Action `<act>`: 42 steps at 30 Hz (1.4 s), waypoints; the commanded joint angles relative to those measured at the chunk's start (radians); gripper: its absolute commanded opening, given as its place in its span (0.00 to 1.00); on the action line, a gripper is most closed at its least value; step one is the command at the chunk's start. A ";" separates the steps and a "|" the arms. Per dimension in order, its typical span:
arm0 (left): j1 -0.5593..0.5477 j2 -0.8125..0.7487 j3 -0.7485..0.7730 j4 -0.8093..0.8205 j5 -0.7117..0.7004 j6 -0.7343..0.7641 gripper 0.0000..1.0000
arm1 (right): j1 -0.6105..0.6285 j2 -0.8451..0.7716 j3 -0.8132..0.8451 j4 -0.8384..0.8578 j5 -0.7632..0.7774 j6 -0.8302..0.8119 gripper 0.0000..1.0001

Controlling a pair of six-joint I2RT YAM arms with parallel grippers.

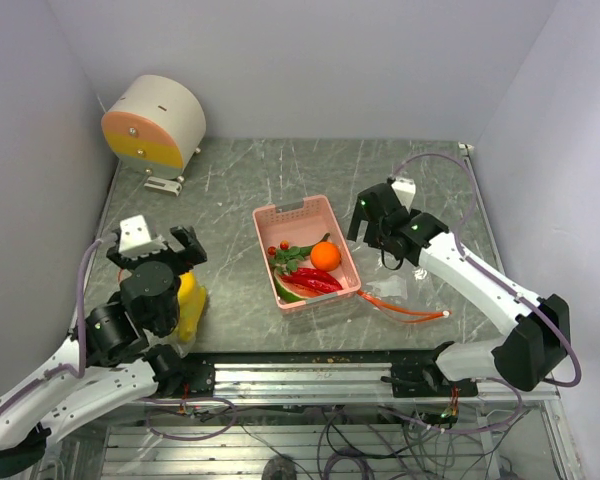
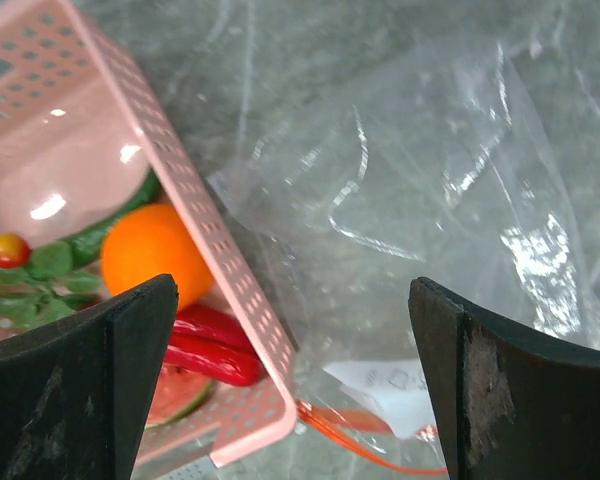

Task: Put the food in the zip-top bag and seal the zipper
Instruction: Place the zipper food storage bag at the corner of the board, then pick up the zipper food storage bag at the center of the board.

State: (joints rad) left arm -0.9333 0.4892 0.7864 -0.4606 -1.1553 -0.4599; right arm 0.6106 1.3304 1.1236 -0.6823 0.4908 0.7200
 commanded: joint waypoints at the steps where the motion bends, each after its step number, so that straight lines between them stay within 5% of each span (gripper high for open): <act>1: 0.003 0.031 0.018 0.080 0.158 0.082 0.99 | -0.017 -0.014 -0.001 -0.202 0.048 0.127 1.00; 9: 0.002 0.011 -0.025 0.199 0.431 0.183 0.99 | -0.094 -0.023 -0.115 -0.229 -0.032 0.168 1.00; 17: 0.003 0.042 -0.020 0.148 0.521 0.185 0.99 | -0.165 0.034 -0.208 -0.105 -0.127 0.123 0.98; 21: 0.003 0.038 -0.033 0.144 0.534 0.179 0.98 | -0.186 0.038 -0.246 -0.052 -0.156 0.094 0.78; 22: 0.002 0.037 -0.036 0.145 0.536 0.177 0.98 | -0.194 0.033 -0.251 -0.044 -0.160 0.087 0.68; 24: 0.002 0.038 -0.038 0.148 0.548 0.176 0.97 | -0.208 0.018 -0.255 -0.037 -0.154 0.079 0.25; 25: 0.004 0.040 -0.037 0.147 0.553 0.176 0.96 | -0.213 0.012 -0.249 -0.050 -0.134 0.088 0.20; 32: 0.003 0.055 -0.045 0.201 0.636 0.220 0.99 | -0.218 -0.121 -0.092 -0.097 -0.034 0.104 0.06; 42: 0.002 0.157 -0.155 0.567 0.896 0.299 0.94 | -0.218 -0.286 0.056 0.105 -0.294 0.168 0.00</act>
State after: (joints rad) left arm -0.9333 0.6003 0.6605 -0.1215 -0.4088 -0.1997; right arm 0.3992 1.0470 1.1519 -0.6804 0.3443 0.8303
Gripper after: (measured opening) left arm 0.959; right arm 0.006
